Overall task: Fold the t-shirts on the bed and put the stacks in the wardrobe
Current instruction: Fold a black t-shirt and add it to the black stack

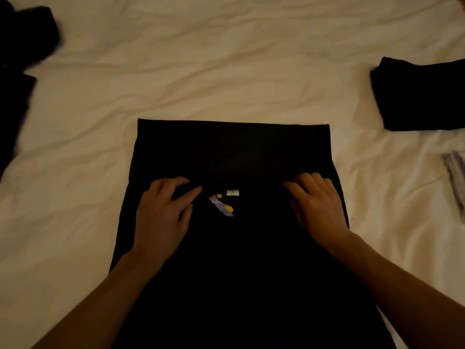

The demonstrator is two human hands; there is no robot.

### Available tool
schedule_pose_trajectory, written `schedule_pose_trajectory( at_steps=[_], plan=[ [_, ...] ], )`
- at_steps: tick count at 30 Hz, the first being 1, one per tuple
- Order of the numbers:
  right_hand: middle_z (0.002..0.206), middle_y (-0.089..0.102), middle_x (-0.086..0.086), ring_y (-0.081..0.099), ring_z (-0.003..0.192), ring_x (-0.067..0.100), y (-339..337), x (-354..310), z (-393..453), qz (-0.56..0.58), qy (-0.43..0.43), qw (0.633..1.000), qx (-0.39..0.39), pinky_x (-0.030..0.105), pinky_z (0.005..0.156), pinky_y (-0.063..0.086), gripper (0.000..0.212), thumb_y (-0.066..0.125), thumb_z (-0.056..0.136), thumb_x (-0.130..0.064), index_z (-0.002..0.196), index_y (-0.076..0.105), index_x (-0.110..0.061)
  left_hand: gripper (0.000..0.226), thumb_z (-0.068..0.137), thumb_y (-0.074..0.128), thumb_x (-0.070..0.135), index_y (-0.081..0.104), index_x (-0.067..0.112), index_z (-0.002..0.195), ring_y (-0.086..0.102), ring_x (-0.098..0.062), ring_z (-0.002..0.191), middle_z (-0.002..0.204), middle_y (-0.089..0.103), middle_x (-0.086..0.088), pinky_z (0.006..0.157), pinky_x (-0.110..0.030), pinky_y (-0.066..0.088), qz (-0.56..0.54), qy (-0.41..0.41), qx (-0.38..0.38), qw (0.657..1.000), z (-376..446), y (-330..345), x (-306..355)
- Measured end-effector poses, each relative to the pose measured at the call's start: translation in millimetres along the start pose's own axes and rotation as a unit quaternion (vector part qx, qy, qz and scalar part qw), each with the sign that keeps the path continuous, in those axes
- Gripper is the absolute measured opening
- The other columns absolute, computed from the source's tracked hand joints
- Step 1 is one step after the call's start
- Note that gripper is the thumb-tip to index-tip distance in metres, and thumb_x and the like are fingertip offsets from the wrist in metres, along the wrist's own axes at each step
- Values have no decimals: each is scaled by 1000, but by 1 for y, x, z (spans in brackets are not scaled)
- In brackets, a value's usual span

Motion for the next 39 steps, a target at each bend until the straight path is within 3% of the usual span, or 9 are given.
schedule_pose_trajectory(
  at_steps=[8, 12, 16, 21, 28, 31, 34, 37, 39],
  plan=[
    [102, 58, 6, 56, 90, 23, -7, 1, -16, 74, -27, 994, -80, 36, 72, 49, 46, 46, 97, -43, 124, 67, -12, 42, 94, 53, 42, 68, 19, 126, 55, -31, 116, 131, 58, -8, 90, -45, 46, -24, 28, -42, 998, -24, -8, -1],
    [106, 59, 9, 56, 94, 27, -19, 4, 11, 94, 30, 995, -18, 40, 76, 49, 45, 45, 99, -41, 121, 66, -9, 37, 97, 52, 36, 72, 12, 116, 59, -27, 103, 113, 63, -6, 84, -37, 47, -36, -17, 54, 998, 3, -27, -4],
    [123, 57, 18, 54, 109, 36, -19, -4, 71, 53, 43, 997, 32, 46, 86, 49, 46, 45, 98, -35, 130, 58, -4, 46, 98, 50, 35, 57, 12, 137, 48, -36, 127, 137, 53, -14, 97, -44, 39, 16, -7, 62, 998, 66, -26, -5],
    [154, 35, 20, 33, 141, 38, 22, -42, 109, 8, 67, 993, -96, 48, 112, 32, 72, 21, 97, -54, 150, 35, -7, 67, 98, 18, 60, 24, 26, 157, 16, -33, 150, 163, 22, -8, 118, -47, 17, 119, -14, -120, 986, 99, 24, 16],
    [164, 14, 11, 9, 152, 26, 33, 58, 57, -29, 232, 965, -120, 44, 122, 4, 84, 5, 94, -62, 156, 16, -7, 72, 97, 8, 66, 11, 28, 158, -2, -31, 152, 166, 4, -1, 122, -44, -3, 122, -173, -100, 972, 67, 23, -29],
    [162, 18, 14, 16, 150, 30, 18, 85, 39, -1, 259, 955, -142, 47, 119, 19, 88, 6, 91, -64, 155, 20, -6, 68, 101, 20, 59, 17, 22, 158, 11, -35, 150, 164, 15, -9, 121, -50, 11, 57, -299, -34, 952, 63, 6, -49],
    [143, 46, 19, 47, 128, 36, 3, 93, 43, 103, 312, 942, -71, 47, 101, 40, 76, 34, 95, -63, 145, 40, -5, 73, 98, 51, 49, 26, 9, 154, 41, -38, 132, 146, 43, -19, 107, -48, 34, -68, -371, 67, 924, 74, -14, -63],
    [123, 60, 11, 63, 105, 25, -2, 96, 69, 327, 442, 833, -65, 40, 91, 52, 68, 62, 87, -59, 133, 49, -11, 56, 92, 60, 52, 57, 9, 127, 60, -32, 110, 119, 63, -12, 92, -41, 45, -211, -474, 17, 855, 98, -24, -79],
    [111, 65, 8, 67, 97, 25, 1, 94, 79, 386, 435, 806, -109, 43, 88, 56, 50, 70, 86, -47, 119, 55, -14, 44, 91, 62, 50, 66, 11, 110, 66, -32, 100, 109, 69, -11, 87, -44, 50, -291, -479, -36, 828, 104, -24, -80]
  ],
)
Point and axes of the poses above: each hand's wrist, its own z-axis towards the middle knuckle, its own y-axis out of the palm, x = y × z, the point moved 2 cm from there along z, towards the middle knuckle
